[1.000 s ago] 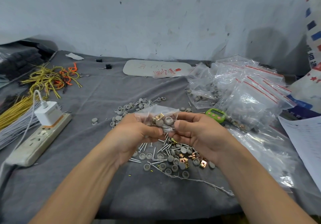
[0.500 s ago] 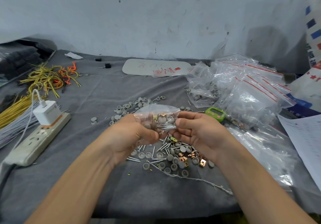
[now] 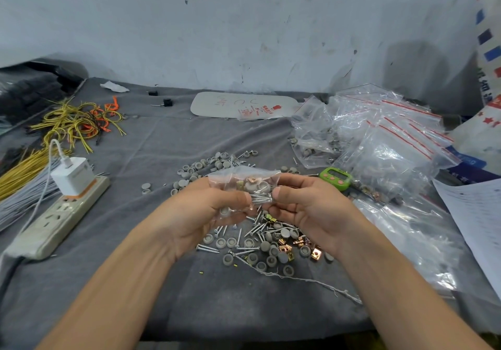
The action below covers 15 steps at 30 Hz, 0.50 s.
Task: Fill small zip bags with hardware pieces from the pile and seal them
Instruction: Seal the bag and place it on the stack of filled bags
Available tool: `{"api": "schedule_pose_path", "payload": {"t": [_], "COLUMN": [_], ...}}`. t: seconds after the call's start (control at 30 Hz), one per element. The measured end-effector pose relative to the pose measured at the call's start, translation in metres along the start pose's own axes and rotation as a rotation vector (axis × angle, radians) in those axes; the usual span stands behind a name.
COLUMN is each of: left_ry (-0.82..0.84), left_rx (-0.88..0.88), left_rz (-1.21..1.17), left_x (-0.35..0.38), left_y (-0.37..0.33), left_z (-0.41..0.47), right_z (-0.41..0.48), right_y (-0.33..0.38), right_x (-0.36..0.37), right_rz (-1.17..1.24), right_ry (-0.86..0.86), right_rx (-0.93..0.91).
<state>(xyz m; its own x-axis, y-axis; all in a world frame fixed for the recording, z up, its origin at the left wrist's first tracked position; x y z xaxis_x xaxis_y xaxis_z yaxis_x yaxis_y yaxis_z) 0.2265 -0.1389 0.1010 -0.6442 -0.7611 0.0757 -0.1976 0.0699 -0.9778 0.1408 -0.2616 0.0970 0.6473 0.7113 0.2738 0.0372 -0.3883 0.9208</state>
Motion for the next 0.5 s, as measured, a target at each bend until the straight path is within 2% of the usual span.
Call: {"api": "schedule_pose_path", "payload": {"t": [0.23, 0.33, 0.5], "left_ry": [-0.172, -0.204, -0.096], "left_rx": [0.075, 0.116, 0.151], "left_rz": [0.003, 0.026, 0.115], "left_x": [-0.009, -0.011, -0.004], "left_y": [-0.003, -0.003, -0.002], "left_z": [0.004, 0.006, 0.004], "right_z": [0.000, 0.001, 0.001], "right_y": [-0.002, -0.003, 0.000], "right_x": [0.004, 0.004, 0.004], "right_rz": [-0.015, -0.132, -0.211], "right_ry": [0.020, 0.009, 0.040], "right_rx": [0.010, -0.020, -0.084]}}
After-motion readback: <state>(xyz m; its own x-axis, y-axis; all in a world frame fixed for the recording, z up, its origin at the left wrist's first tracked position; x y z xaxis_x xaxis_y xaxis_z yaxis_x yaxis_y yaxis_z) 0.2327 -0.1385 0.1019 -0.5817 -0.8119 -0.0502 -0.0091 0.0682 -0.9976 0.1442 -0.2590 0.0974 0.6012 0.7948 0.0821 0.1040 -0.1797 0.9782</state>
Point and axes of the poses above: each hand's wrist, its own z-axis towards the middle knuckle, its own x-axis out of the palm, y = z × x, the point moved 9 cm from there along z, towards the middle knuckle, and after that the axes turned 14 degrees about -y, right-handed, at the moved point
